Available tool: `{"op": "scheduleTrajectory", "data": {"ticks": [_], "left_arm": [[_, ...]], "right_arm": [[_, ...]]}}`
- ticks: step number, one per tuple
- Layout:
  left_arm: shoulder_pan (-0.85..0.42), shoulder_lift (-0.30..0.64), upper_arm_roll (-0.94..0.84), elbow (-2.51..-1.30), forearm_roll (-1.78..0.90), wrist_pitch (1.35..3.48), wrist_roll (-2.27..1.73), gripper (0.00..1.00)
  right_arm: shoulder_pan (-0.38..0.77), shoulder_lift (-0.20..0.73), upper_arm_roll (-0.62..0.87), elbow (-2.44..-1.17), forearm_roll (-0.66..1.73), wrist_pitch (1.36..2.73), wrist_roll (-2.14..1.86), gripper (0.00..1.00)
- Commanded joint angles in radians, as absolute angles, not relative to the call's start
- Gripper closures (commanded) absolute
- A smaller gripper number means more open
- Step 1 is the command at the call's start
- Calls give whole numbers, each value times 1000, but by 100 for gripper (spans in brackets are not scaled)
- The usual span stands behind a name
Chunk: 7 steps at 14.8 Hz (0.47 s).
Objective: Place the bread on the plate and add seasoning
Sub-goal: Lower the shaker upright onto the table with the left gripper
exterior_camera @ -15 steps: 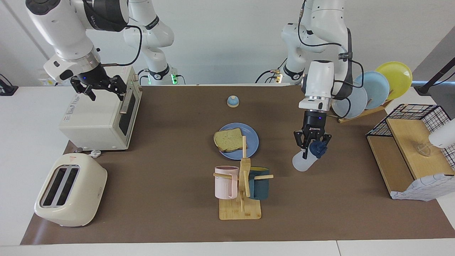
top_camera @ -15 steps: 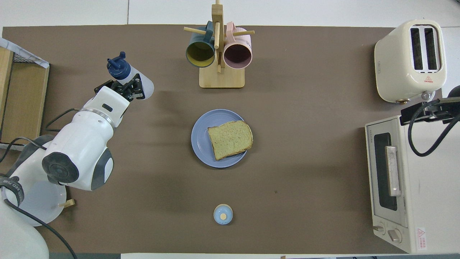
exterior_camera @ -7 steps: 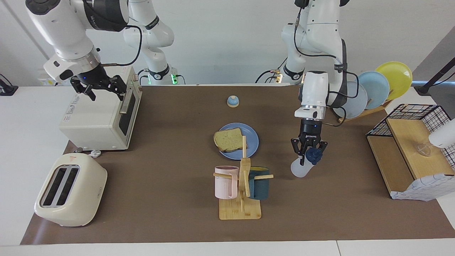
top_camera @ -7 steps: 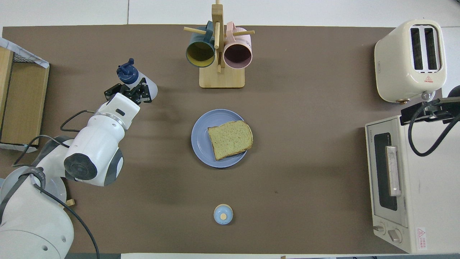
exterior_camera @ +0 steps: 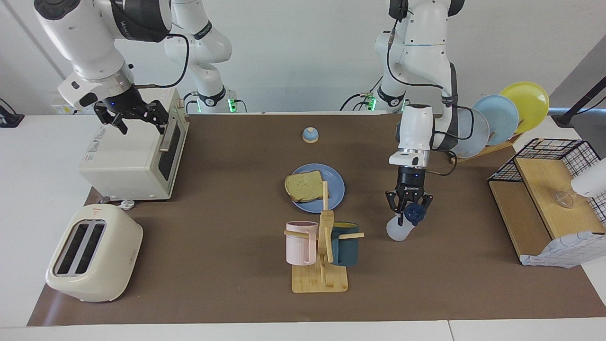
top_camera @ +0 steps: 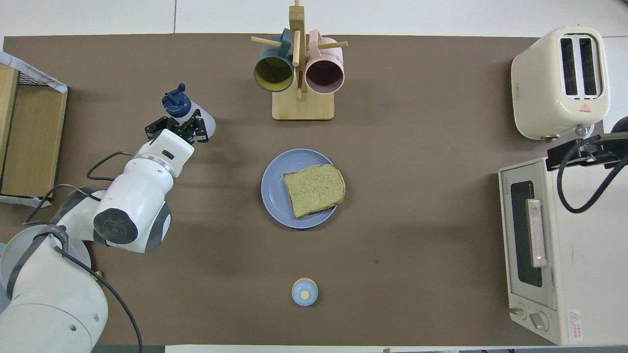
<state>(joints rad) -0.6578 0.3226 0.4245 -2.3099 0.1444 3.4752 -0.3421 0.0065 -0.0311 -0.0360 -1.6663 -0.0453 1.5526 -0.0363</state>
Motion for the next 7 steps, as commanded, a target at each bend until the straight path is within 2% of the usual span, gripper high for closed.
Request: {"op": "scheduleTrajectory", "data": {"ticks": [1,4,7], "left_arm": [[-647,333,423,-2312,138,3501,-327,72],[-647,333,422,-2312,138,3501,-327,49],[-647,333,423,-2313,140,3501,-327,32]], "right_arm": [[0,-41,-35,-1675,-34,1545,-61,0],[0,-41,-35,-1675,-34,1545,-61,0],[0,-41,-35,-1675,-34,1545,-61,0]]}}
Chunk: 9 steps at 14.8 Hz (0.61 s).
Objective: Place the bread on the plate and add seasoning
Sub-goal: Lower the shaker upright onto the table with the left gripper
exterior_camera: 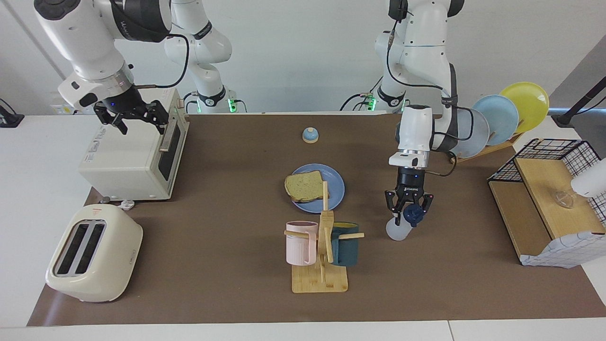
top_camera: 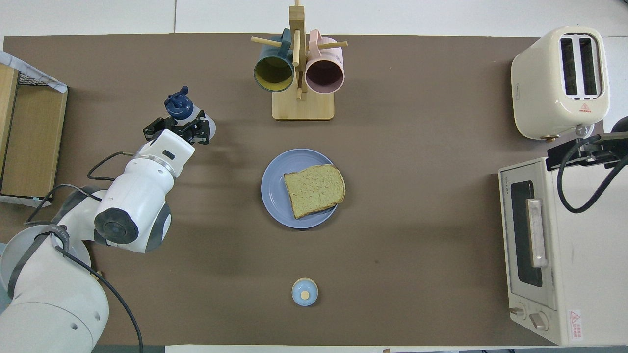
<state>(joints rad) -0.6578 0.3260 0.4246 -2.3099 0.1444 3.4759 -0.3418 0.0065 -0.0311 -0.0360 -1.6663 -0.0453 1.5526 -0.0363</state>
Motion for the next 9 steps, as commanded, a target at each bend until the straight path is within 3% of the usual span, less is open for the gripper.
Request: {"op": "scheduleTrajectory", "data": {"ticks": [1,2,9], "left_arm": [[-647,331,422,-2313,140,3501,-327,23],[-647,331,422,-2316,140,3501,-327,0],[-647,325,423,-2330,140,3501,-327,0]], "right_arm": [[0,-41,-35,-1675,-34,1545,-61,0],[0,-41,-35,-1675,-34,1545,-61,0],[0,-41,-35,-1675,-34,1545,-61,0]]}}
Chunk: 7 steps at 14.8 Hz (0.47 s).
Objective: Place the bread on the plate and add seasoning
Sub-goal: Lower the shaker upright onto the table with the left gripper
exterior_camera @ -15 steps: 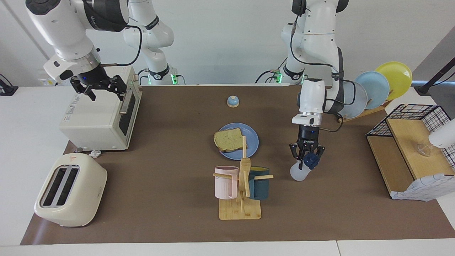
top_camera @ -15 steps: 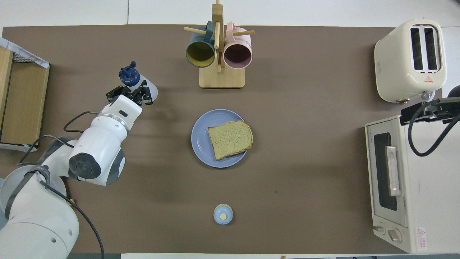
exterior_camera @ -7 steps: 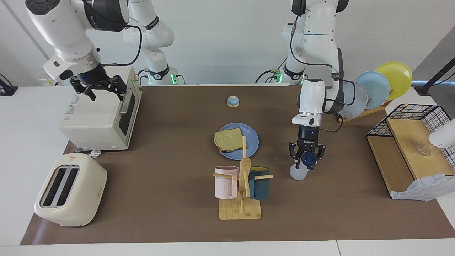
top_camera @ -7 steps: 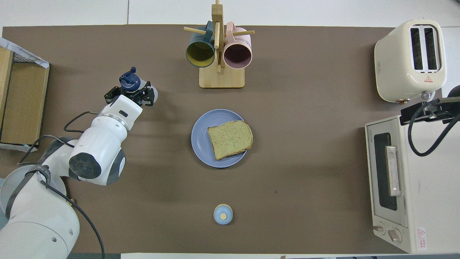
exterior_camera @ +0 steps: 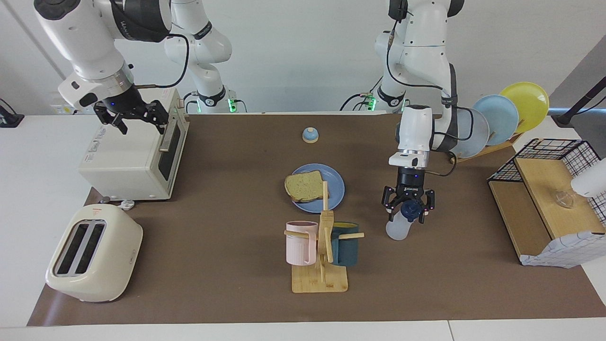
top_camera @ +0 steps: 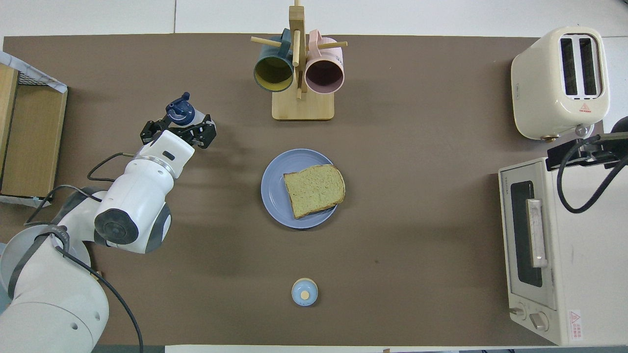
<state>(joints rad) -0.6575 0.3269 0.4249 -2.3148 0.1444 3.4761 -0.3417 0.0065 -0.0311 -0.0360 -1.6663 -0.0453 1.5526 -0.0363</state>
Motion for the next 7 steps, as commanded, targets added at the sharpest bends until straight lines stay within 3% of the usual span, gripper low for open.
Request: {"op": "scheduleTrajectory", "data": {"ticks": [1,7], "left_arm": [[-647,322,423,-2335,140,3501,-327,0],[-626,284,426,-2359,141,3485,-305,0]], "right_arm": [[0,-41,-35,-1675,-34,1545,-61,0],[0,-41,-35,-1675,-34,1545,-61,0]]}}
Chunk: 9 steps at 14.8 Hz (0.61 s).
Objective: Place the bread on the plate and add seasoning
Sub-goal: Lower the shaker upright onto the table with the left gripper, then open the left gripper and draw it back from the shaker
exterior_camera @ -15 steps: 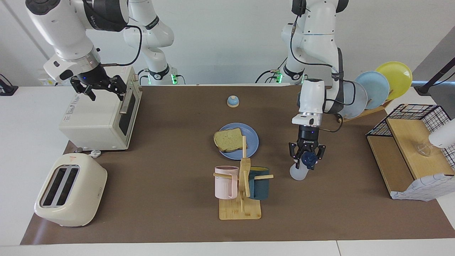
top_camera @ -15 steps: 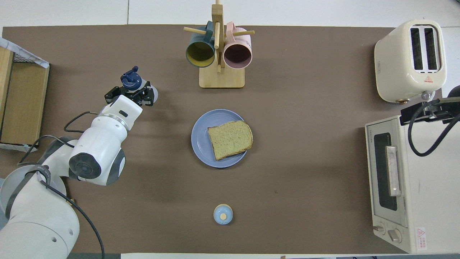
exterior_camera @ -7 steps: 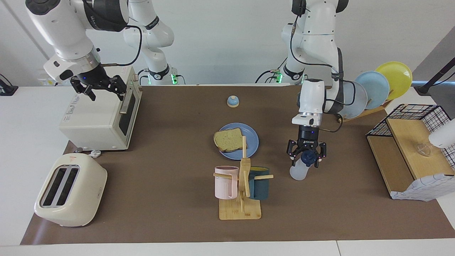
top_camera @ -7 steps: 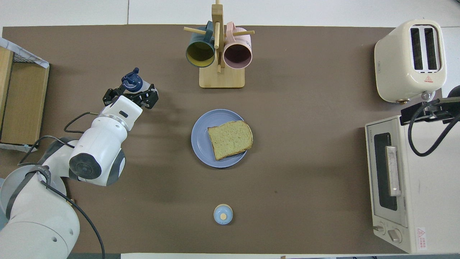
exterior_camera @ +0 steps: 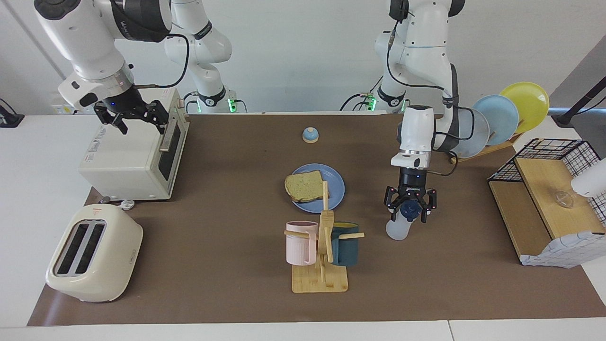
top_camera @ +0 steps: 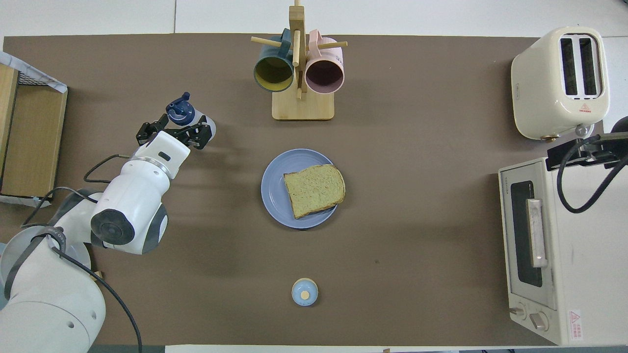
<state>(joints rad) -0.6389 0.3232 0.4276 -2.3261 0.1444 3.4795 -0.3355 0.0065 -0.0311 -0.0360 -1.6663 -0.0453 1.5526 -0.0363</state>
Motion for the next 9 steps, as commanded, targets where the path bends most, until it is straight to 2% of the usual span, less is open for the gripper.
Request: {"op": "scheduleTrajectory", "data": {"ticks": [1,9], "left_arm": [[-617,275,426,-2358,141,3464,-299,0],[-643,201,423,-2395,143,3370,-298,0]], "right_arm": [[0,-41,-35,-1675,-34,1545,-61,0],[0,-41,-35,-1675,-34,1545,-61,0]]}}
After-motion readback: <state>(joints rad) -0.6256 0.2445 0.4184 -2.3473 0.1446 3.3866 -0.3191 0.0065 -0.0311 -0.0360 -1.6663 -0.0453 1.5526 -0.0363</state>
